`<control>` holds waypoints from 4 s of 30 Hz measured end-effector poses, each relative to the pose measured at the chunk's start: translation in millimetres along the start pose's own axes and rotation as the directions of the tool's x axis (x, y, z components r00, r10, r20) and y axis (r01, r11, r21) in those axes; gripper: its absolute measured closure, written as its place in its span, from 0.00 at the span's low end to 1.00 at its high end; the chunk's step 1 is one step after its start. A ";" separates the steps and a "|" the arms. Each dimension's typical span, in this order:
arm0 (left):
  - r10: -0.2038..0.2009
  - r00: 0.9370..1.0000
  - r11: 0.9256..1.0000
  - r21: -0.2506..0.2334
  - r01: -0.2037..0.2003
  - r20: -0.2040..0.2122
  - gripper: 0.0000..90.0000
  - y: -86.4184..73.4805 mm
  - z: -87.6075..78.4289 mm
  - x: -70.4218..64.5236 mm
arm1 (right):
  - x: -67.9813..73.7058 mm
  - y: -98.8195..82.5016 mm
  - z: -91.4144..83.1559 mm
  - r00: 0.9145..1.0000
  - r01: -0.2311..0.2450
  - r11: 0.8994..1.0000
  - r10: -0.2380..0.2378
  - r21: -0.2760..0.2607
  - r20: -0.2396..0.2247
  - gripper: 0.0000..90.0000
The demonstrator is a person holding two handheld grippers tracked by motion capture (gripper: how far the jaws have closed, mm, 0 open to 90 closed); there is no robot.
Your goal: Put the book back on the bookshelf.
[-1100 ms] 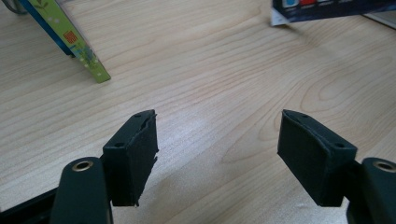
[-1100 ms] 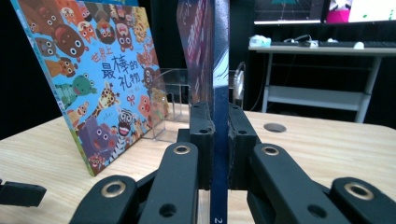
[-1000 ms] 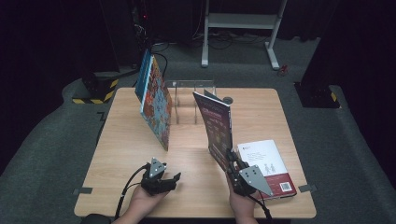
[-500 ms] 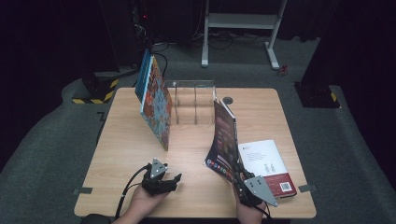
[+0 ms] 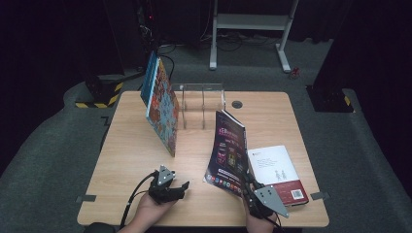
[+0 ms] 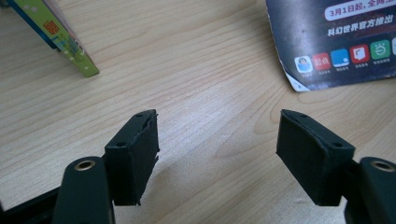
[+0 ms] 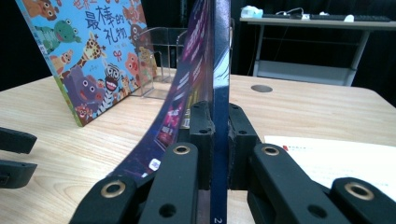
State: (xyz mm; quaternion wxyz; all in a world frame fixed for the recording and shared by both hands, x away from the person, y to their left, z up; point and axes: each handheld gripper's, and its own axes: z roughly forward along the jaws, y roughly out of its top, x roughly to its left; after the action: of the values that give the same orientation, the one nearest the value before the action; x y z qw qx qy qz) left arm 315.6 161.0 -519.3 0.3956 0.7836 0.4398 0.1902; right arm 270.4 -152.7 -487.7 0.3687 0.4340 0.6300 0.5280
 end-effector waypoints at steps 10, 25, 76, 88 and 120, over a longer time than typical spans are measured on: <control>-0.009 1.000 1.000 0.003 0.009 0.001 0.33 -0.2 1.2 0.7 | -0.8 -1.6 -2.7 1.000 -0.008 1.000 0.008 -0.012 0.000 0.93; -0.006 1.000 1.000 -0.016 0.006 -0.001 0.33 2.8 -3.9 3.5 | 1.9 6.2 -2.8 1.000 -0.001 0.999 0.001 -0.039 0.006 0.93; 0.014 1.000 1.000 0.006 -0.014 0.000 0.34 -0.1 -1.0 -0.1 | -6.8 4.1 7.2 0.997 -0.035 0.998 0.039 -0.053 0.074 0.93; 0.005 1.000 1.000 0.015 -0.005 0.010 0.34 -0.9 0.3 -1.3 | -3.7 7.0 2.4 0.996 -0.047 0.997 0.052 -0.064 0.067 0.93; 0.066 0.992 0.982 -0.181 -0.046 0.104 0.30 57.0 -43.6 -32.2 | 49.7 10.3 9.3 0.996 0.029 0.996 -0.021 -0.081 0.089 0.93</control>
State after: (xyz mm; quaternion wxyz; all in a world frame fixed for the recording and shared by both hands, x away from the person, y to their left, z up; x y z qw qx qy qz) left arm 300.7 136.6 -446.1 0.4822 0.7663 0.3763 0.1967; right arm 263.2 -102.3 -479.5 0.4202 0.4335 0.5963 0.5291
